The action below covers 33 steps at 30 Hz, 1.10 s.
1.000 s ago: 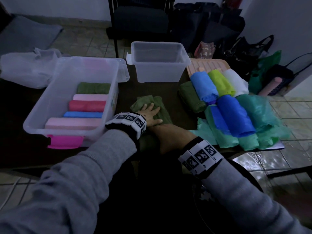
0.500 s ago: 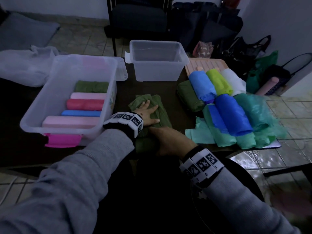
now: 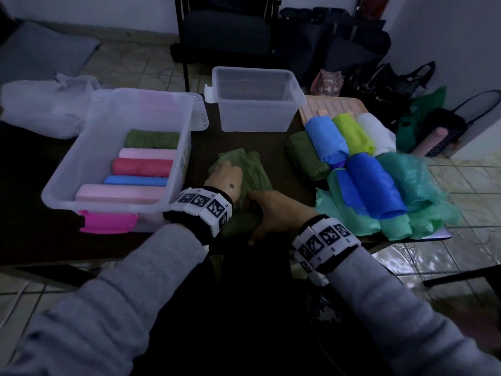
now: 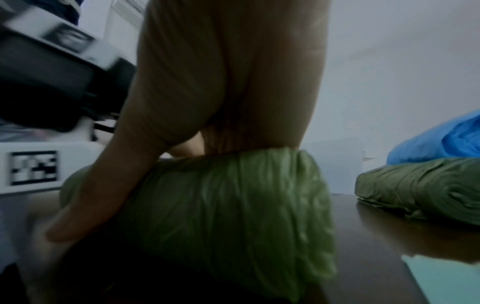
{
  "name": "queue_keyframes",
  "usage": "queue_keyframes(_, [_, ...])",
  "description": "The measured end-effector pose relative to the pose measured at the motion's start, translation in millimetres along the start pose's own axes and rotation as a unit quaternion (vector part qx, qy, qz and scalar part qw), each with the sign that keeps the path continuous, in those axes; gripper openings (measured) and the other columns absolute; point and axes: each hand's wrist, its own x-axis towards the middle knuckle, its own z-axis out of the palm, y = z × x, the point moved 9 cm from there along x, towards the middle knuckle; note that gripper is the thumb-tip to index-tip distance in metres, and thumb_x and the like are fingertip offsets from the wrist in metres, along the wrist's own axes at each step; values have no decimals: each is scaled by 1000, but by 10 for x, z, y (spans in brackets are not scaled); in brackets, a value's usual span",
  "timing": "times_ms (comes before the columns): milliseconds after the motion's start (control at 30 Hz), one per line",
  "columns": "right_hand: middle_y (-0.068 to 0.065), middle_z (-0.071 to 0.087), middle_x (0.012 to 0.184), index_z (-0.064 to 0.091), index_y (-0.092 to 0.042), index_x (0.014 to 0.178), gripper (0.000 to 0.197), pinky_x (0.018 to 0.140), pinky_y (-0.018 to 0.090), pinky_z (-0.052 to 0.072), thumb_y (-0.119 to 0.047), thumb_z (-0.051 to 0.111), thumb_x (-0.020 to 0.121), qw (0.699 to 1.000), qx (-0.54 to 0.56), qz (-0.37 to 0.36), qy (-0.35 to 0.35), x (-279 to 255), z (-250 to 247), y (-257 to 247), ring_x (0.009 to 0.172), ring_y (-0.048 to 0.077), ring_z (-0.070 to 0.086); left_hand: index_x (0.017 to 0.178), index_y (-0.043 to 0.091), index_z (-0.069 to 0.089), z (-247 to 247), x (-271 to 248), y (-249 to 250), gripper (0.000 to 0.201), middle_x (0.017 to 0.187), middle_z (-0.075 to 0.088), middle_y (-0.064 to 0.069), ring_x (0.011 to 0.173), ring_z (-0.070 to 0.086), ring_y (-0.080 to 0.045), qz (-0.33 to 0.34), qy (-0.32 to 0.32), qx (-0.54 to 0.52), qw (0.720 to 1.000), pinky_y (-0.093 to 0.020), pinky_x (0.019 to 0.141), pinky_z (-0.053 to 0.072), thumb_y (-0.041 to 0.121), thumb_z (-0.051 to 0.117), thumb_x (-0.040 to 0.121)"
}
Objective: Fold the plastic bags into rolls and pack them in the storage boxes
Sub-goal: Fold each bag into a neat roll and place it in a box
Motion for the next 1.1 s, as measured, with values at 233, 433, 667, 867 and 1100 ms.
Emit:
queue_keyframes(233, [-2, 62, 105, 63, -16, 116, 62, 81, 32, 49, -38, 85, 63, 999, 36, 16, -30, 52, -15, 72, 95, 14, 57, 115, 3, 56, -111, -428, 89, 26, 119, 54, -16, 106, 55, -32, -31, 23, -86, 996, -35, 86, 45, 4, 37, 97])
queue_keyframes(433, [-7, 63, 108, 60, -24, 121, 63, 88, 28, 47, -38, 83, 65, 995, 91, 28, -14, 78, -27, 187, 100, 10, 58, 126, 18, 58, 63, -588, -28, 42, 126, 59, -7, 117, 55, -22, -14, -50, -151, 987, -32, 100, 45, 8, 63, 86])
queue_keyframes(667, [7, 48, 114, 53, -12, 115, 56, 84, 35, 37, -49, 70, 75, 975, -116, 24, 190, -240, -267, -10, 107, 24, 41, 128, 16, 56, 92, -558, -30, 51, 124, 59, -11, 114, 56, -24, 11, -93, -120, 988, -28, 91, 45, 15, 73, 80])
queue_keyframes(867, [13, 65, 93, 65, -4, 107, 43, 79, 42, 54, -22, 41, 77, 952, -203, 57, 223, -347, 111, -125, 84, 31, 64, 127, 17, 57, 65, -508, 32, 41, 125, 58, -12, 113, 56, -26, 7, -102, -100, 990, -33, 94, 47, 11, 62, 87])
queue_keyframes(1100, [15, 39, 132, 30, -4, 136, 65, 108, 39, 23, -28, 57, 82, 968, -207, 73, 119, -129, 66, -55, 125, 31, 36, 125, 16, 58, -97, -475, -4, 43, 129, 54, -8, 119, 52, -25, 18, 19, -102, 994, -38, 102, 42, 13, 67, 84])
